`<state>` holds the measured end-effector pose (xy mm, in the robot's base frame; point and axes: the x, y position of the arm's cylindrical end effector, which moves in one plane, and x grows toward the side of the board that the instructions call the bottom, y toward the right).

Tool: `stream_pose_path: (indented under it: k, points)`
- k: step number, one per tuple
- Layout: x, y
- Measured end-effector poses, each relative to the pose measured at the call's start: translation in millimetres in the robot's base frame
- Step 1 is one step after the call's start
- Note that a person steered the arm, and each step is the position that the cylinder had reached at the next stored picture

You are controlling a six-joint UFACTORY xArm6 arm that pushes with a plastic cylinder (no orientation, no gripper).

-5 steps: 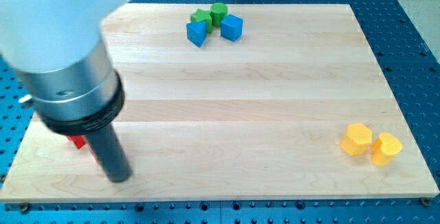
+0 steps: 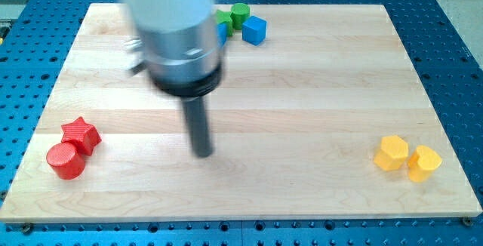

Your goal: Place heart bottom of hexagon

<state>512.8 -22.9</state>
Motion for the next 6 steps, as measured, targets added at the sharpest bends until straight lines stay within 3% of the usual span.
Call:
stream_pose_path:
  k: [1, 2, 3, 4, 6]
  points:
    - [-34, 120]
    - [-34, 253]
    - [35, 337]
    - [57, 332]
    - [49, 223]
